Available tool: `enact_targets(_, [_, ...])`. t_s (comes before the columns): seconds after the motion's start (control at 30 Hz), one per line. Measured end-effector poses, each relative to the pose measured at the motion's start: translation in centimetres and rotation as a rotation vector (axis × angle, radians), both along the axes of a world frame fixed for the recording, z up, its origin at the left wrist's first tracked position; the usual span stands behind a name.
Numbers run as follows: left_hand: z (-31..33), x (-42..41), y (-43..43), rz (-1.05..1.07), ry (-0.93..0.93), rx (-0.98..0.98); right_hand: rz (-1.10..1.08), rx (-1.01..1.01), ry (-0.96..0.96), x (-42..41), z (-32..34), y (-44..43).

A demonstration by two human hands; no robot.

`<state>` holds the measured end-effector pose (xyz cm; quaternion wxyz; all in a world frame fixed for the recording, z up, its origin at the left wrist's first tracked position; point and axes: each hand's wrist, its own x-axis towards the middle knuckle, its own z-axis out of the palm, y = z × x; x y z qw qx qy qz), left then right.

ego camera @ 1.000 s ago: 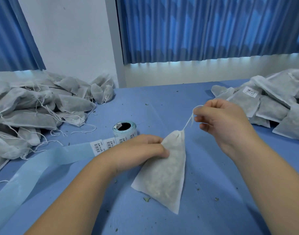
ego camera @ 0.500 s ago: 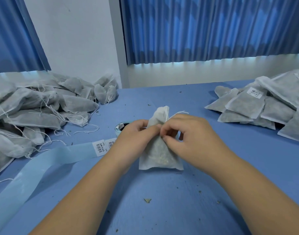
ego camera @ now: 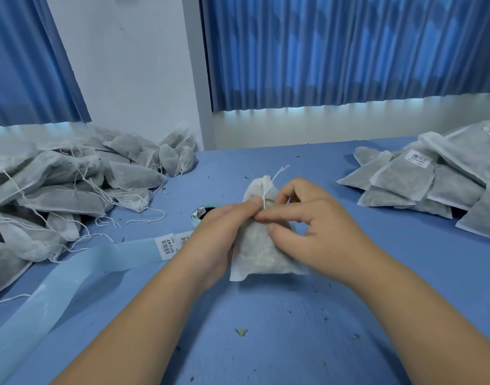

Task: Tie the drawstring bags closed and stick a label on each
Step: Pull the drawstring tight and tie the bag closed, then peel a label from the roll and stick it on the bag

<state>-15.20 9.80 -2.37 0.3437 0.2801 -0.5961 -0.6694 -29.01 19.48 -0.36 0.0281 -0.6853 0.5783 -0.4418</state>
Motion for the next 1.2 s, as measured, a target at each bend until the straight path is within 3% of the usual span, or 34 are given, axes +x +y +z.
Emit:
enact_targets(0.2, [0.8, 0.5, 0.2, -0.182, 0.035, 0.194, 0.054, 0.075, 0.000, 0.0, 0.6, 0.5])
enact_targets(0.3, [1.0, 1.1, 0.4, -0.139, -0.014, 0.202, 0.130, 0.102, -0.146, 0.6, 0.4, 0.4])
enact_targets(0.43, [1.5, 3.2, 0.5, 0.160, -0.045, 0.125, 0.166, 0.081, -0.353, 1.1, 0.1, 0.0])
enact_targets(0.57, [1.8, 7.4, 0.5, 0.586, -0.267, -0.127, 0.151, 0.174, -0.499, 2.0, -1.2, -1.1])
enact_targets(0.73, [0.0, 11.9, 0.1, 0.812, -0.424, -0.298, 0.129, 0.315, -0.413, 5.2, -2.7, -3.3])
enact_targets(0.9, [-1.8, 13.1, -0.5, 0.791, -0.514, -0.470, 0.041, 0.325, -0.293, 8.4, -2.5, -6.6])
enact_targets(1.2, [-2.3, 15.9, -2.3, 0.805, -0.419, -0.290, 0.000, 0.361, -0.052, 12.6, -4.9, -10.3])
